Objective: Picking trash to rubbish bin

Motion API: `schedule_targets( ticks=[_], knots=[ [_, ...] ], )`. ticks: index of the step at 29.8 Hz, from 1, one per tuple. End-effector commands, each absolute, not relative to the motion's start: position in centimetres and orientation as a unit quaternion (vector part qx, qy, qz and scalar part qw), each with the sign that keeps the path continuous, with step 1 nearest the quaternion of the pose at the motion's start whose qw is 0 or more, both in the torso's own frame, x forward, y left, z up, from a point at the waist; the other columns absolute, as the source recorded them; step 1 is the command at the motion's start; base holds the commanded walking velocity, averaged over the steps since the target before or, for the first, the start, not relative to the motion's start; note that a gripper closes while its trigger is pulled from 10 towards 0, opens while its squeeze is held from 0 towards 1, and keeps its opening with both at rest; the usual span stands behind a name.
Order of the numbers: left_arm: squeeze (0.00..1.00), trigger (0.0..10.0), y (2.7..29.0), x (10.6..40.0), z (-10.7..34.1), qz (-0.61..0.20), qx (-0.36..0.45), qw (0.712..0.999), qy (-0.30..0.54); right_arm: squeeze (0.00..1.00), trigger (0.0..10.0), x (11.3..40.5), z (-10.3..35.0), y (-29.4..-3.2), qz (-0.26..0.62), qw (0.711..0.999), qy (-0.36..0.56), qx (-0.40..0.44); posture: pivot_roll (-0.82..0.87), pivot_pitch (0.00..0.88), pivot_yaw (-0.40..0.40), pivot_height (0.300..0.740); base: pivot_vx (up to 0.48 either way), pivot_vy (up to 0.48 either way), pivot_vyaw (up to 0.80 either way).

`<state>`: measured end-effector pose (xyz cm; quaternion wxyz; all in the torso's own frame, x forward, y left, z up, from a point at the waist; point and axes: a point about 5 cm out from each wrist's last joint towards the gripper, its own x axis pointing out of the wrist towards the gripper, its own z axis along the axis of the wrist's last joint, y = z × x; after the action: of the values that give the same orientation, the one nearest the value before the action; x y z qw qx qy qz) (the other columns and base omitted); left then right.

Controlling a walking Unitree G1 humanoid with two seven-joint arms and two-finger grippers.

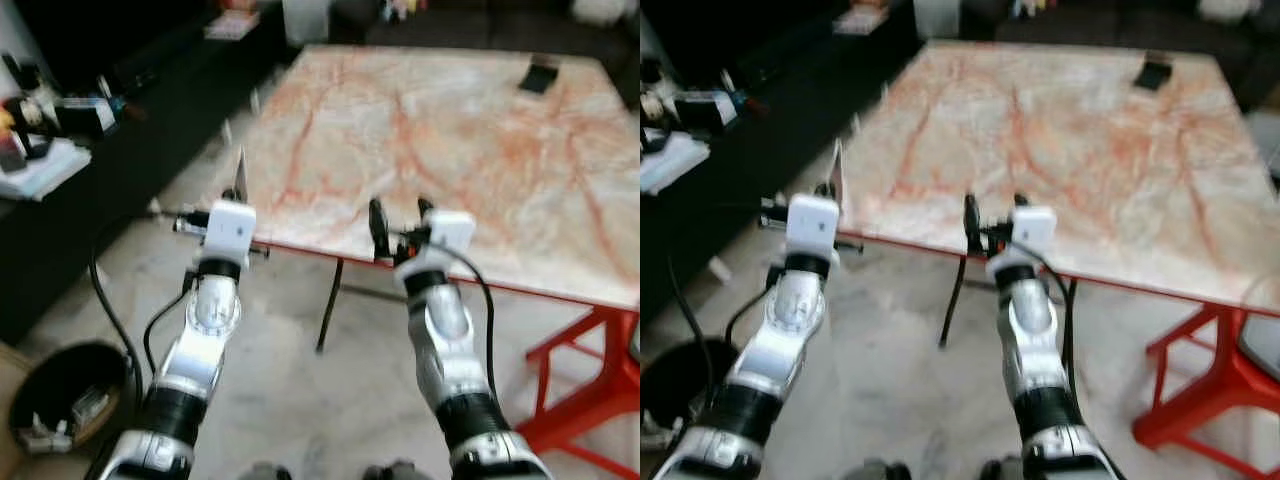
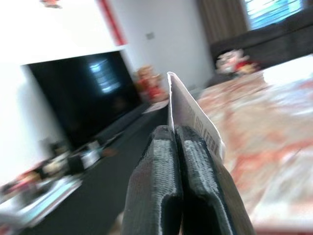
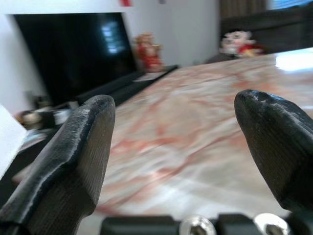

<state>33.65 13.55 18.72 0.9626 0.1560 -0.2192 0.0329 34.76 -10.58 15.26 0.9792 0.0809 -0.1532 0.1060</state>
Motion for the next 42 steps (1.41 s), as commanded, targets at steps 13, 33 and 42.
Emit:
schedule_targets(
  ticks=[13, 33, 42],
  knots=[
    [0.00, 10.0, 17.3, 32.3, 10.9, 0.038, 0.181, 0.980, -0.076, 0.00, 10.0, 33.1, 7.7, -12.0, 0.113, 0.992, 0.001, 0.053, 0.10, 0.122, 0.049, 0.740, -0.059, 0.000, 0.00],
    [0.00, 10.0, 27.3, 14.1, -7.8, 0.159, 0.133, 0.871, 0.445, 0.00, 10.0, 18.5, -8.3, -16.5, 0.034, 0.901, 0.432, 0.006, 0.09, 0.080, 0.042, 0.740, 0.000, 0.000, 0.08],
    [0.00, 10.0, 26.8, 13.4, -8.2, 0.140, 0.124, 0.869, 0.459, 0.00, 10.0, 17.5, -8.8, -17.0, 0.004, 0.893, 0.449, 0.016, 0.10, 0.058, 0.043, 0.740, 0.000, 0.000, 0.80]
  ],
)
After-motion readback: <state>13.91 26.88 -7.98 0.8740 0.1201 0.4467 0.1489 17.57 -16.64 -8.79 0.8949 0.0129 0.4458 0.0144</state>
